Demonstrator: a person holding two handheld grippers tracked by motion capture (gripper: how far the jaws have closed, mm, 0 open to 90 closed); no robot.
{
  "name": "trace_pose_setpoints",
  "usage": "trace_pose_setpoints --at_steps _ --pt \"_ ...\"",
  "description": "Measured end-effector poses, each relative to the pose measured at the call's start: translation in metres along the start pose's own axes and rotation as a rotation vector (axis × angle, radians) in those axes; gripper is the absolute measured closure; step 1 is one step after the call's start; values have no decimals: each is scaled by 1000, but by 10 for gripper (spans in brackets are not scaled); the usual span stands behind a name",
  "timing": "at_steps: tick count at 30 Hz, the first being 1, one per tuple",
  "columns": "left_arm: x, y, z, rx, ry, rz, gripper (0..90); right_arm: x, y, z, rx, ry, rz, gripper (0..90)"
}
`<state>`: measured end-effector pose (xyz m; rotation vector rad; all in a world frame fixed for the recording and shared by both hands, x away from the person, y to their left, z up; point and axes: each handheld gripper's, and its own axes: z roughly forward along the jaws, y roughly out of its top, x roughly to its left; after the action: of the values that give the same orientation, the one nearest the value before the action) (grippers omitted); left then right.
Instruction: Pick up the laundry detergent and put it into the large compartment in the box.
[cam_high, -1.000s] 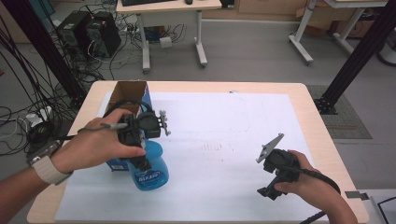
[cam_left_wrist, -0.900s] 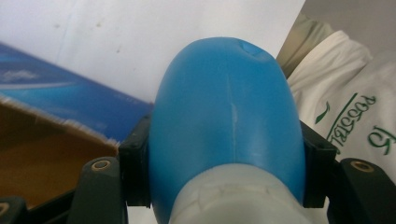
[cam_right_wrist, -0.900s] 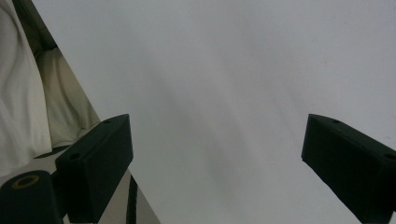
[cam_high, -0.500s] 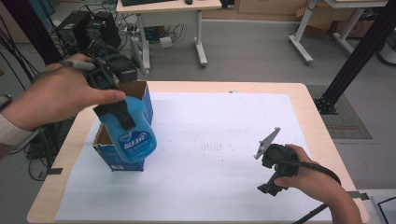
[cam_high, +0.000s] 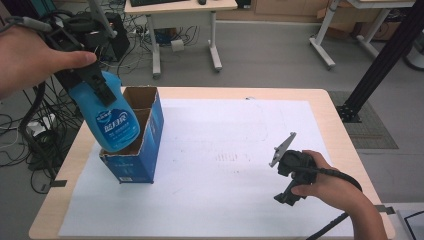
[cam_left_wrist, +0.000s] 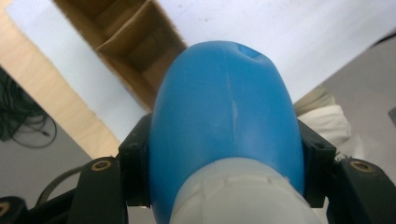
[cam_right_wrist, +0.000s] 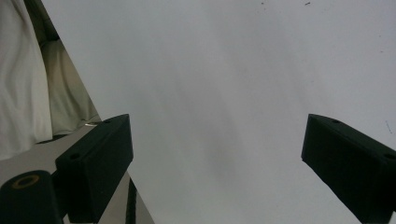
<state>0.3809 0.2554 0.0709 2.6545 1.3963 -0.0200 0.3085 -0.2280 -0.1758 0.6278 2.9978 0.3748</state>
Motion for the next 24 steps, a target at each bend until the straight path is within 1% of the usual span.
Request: trace_pose_setpoints --at_steps 3,5,7,8,11,15,17,20,24 --pt "8 1 4 -11 5 -61 380 -1 2 1 -1 -2 -2 90" --pt "13 3 9 -15 8 -93 380 0 3 1 -3 -8 -6 92" --pt "16 4 15 -16 17 -123 380 0 3 1 -5 -5 -7 92" --pt "18 3 18 -22 20 -145 380 0 3 1 -8 -6 -11 92" --pt "24 4 26 -30 28 -182 380 0 2 2 -4 -5 -8 92" --pt "29 4 36 -30 44 -213 380 0 -1 2 -11 -3 -3 91" --pt "31 5 43 -24 52 -223 380 -1 -2 3 -10 0 0 91" --pt "34 2 51 -47 54 -237 380 -1 -3 5 -11 0 0 90" --pt "35 2 60 -47 53 -246 379 -2 -2 6 -11 8 -6 90"
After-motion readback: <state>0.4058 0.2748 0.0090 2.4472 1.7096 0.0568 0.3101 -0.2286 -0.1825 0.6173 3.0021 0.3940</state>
